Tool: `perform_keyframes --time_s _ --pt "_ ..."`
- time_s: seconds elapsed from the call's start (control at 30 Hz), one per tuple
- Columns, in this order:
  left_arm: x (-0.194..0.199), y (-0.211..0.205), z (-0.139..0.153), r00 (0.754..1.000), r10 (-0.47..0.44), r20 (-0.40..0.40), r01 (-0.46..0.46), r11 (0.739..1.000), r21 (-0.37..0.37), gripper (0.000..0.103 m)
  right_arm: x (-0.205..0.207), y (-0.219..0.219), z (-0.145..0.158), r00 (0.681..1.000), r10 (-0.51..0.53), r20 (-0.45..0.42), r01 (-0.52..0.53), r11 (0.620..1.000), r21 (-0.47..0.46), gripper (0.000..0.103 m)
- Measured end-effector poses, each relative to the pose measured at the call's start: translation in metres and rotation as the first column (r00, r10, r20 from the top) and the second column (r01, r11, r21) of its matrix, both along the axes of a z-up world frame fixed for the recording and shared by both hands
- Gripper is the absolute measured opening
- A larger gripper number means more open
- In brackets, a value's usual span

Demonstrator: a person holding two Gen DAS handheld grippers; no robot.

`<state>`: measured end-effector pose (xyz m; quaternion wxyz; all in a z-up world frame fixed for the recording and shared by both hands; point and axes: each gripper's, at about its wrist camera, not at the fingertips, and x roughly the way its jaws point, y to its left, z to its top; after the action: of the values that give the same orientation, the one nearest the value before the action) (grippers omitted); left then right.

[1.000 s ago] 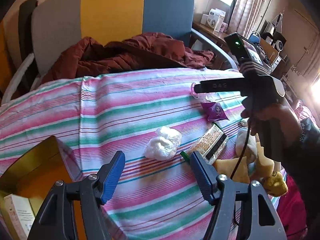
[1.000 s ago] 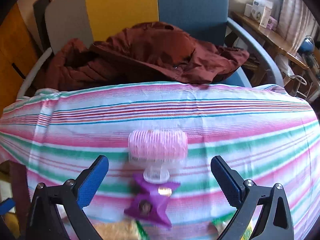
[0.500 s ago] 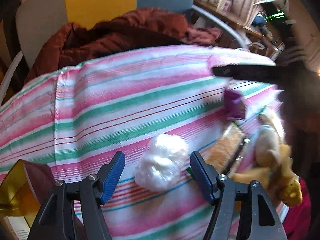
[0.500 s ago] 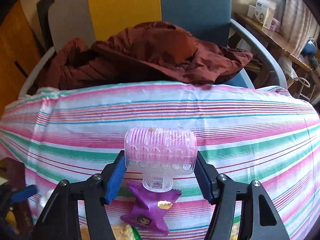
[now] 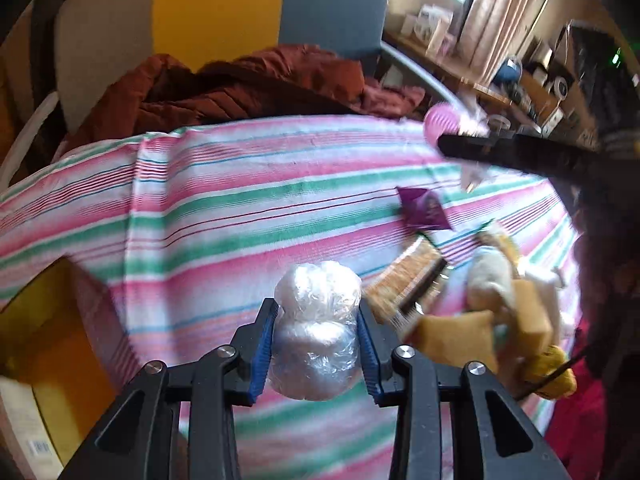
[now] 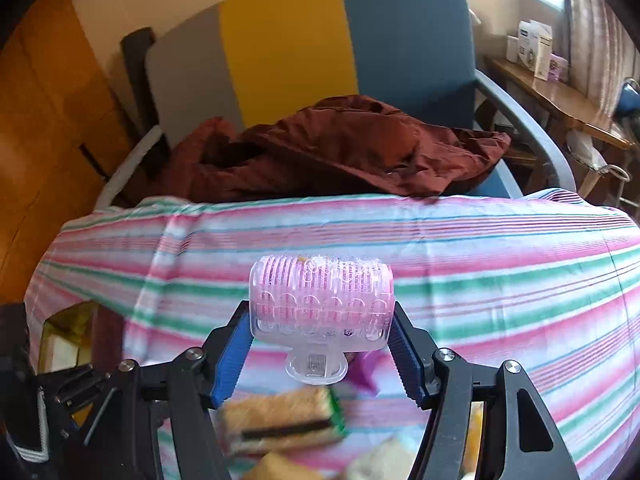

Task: Organize objects
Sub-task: 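Grasp the pink hair roller with the right gripper while the left grasps the wrapped white ball, then place the roller and the wrapped ball into the gold tray with both grippers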

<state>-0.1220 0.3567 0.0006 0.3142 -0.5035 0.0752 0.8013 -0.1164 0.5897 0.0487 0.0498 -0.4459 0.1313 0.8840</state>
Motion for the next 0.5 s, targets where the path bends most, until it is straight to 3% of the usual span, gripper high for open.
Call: perform_keyframes --time_s 0.23,0.5 --pt "0.045 -0.06 0.033 0.997 0.072 -0.039 -0.069 0.994 0.08 0.038 0.034 -0.061 0.012 0.994 0.107 -0.03 -0.107 0.994 -0.013 0.065" --pt "0.08 -0.149 0.043 0.977 0.21 -0.035 -0.204 0.971 0.126 0.038 0.059 -0.144 0.021 0.966 0.252 -0.051 -0.254 0.966 -0.041 0.065"
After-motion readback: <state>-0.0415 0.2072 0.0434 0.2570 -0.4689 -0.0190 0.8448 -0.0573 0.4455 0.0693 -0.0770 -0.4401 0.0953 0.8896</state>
